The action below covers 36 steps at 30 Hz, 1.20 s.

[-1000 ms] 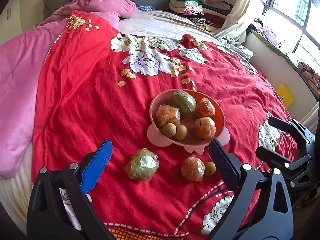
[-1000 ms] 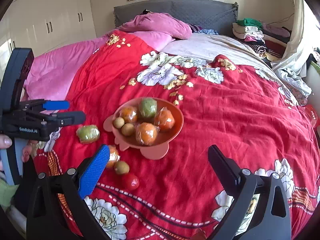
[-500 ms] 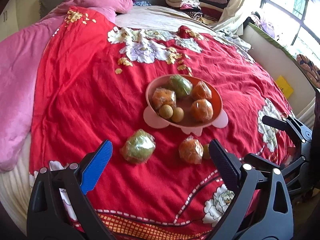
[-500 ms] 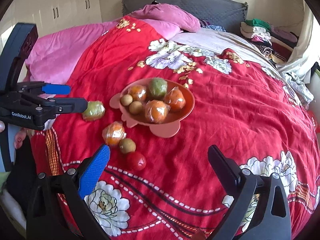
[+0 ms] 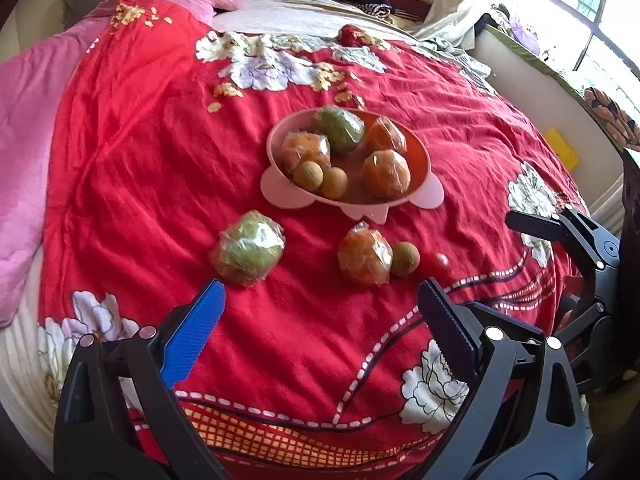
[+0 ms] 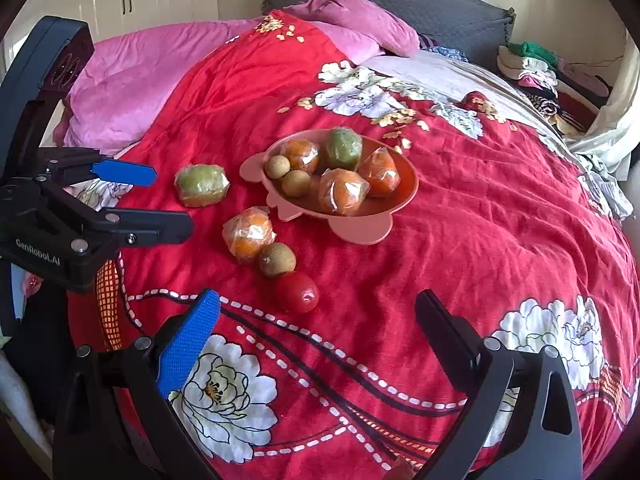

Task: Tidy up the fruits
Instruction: 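Withdraw both open tools from the bowl back over the loose fruit, then grasp the red tomato with the right tool while the left tool grasps a bagged orange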

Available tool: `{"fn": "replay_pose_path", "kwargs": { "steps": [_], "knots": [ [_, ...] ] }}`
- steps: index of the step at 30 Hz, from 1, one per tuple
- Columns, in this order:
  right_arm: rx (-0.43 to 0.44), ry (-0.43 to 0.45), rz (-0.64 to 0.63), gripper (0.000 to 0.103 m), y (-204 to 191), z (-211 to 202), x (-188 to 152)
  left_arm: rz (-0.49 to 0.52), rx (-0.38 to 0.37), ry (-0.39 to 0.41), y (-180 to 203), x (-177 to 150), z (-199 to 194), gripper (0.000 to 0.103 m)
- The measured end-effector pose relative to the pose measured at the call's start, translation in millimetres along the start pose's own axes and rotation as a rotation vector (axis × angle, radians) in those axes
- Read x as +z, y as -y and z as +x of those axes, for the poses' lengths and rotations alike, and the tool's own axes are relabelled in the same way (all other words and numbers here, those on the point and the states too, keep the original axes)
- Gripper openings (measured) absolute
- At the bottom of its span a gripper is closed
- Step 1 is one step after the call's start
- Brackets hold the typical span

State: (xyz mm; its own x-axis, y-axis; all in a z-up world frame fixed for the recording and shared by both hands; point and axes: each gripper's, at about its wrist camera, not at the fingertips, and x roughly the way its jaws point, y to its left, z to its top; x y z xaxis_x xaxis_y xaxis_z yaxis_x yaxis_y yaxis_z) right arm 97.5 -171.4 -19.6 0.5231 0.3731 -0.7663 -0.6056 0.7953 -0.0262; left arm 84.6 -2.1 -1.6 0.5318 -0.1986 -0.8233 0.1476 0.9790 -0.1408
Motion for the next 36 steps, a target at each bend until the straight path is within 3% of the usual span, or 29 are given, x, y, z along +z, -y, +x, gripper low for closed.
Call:
{"fn": "replay_pose_path", "kwargs": {
  "steps": [4,6,19,21,25,36],
  "knots": [
    [0.022,-0.014,0.008,0.094,1.3,7.4,-3.0,0.012,-0.011,-0.008,3.5,-2.5,3.4,0.088],
    [0.028,-0.029,0.006,0.075,2.2,12.3,-4.2,0.017,-0.013,-0.012,4.8,-3.0,5.1,0.083],
    [0.120,-0.073,0.011,0.040,0.3,41.8,-2.6,0.058,-0.033,-0.049,14.4,-0.5,24.9,0.057],
    [0.124,-0.070,0.025,0.028,3.7,42.4,-1.7,0.070,-0.035,-0.059,17.0,0.8,30.1,0.049],
    [0.144,-0.067,0.047,0.027,9.9,40.2,-1.5,0.083,-0.039,-0.073,19.7,3.2,39.5,0.039],
    [0.131,-0.054,0.089,0.027,23.1,28.9,-7.6,0.108,-0.056,-0.087,27.6,11.9,56.8,0.033]
  ]
}}
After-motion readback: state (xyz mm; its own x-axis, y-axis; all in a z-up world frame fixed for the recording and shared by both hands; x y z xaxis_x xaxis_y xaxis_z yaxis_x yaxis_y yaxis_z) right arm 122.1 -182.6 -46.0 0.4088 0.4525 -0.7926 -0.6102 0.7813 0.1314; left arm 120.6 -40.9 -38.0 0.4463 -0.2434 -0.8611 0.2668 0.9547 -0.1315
